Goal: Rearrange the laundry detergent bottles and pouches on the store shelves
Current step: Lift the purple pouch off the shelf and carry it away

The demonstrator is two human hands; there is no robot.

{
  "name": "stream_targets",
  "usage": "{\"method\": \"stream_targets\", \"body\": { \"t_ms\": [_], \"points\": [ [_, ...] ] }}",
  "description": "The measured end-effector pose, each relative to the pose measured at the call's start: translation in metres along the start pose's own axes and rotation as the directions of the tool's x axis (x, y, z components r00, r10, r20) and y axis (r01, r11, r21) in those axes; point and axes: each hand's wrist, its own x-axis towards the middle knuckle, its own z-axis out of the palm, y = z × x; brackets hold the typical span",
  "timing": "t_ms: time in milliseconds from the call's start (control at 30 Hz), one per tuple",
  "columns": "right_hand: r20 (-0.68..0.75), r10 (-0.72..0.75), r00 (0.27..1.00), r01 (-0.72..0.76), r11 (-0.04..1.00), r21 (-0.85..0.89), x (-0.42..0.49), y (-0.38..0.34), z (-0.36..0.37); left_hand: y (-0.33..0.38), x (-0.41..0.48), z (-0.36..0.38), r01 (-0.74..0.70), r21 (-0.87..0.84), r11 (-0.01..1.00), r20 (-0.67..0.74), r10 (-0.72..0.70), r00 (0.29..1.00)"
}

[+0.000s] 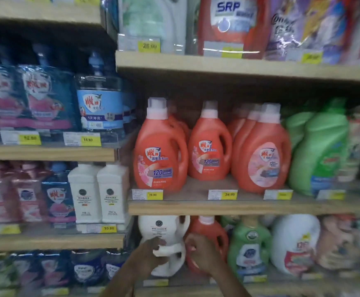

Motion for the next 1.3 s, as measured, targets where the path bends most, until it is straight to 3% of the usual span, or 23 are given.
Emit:
{"method": "stream_targets", "body": {
  "t_ms": [100,233,400,633,800,1033,1300],
  "points": [
    [0.099,-0.055,0.994,0.079,0.961,-0.265,-0.047,-0.025,-0.051,0.042,-0.036,-0.011,-0.112,0.187,0.976,0.047,0.105,0.993],
    [0.150,-0.055,0.987,0.116,0.895,-0.431,-0.098,-0.044,-0.127,0.107,-0.074,-0.028,-0.249,0.401,0.882,0.101,0.227,0.969],
    [0.134,0.001,0.991,0.067,0.864,-0.500,-0.142,-0.060,-0.224,0.198,-0.101,-0.036,-0.402,0.569,0.718,0.173,0.373,0.911],
    [0.048,-0.032,0.998,0.054,0.822,-0.567,-0.171,-0.051,-0.357,0.325,-0.115,-0.030,-0.438,0.725,0.531,0.249,0.390,0.886],
    [-0.031,-0.038,0.999,0.011,0.786,-0.619,-0.190,-0.016,-0.458,0.420,-0.096,-0.010,-0.538,0.676,0.503,0.340,0.434,0.834],
    [-0.092,-0.203,0.975,0.132,0.858,-0.496,-0.199,0.016,-0.548,0.527,-0.066,-0.001,-0.617,0.581,0.530,0.236,0.616,0.751],
    [-0.235,-0.380,0.895,0.306,0.904,-0.299,-0.144,-0.002,-0.600,0.608,-0.037,-0.043,-0.575,0.649,0.498,0.083,0.705,0.704]
  ]
}}
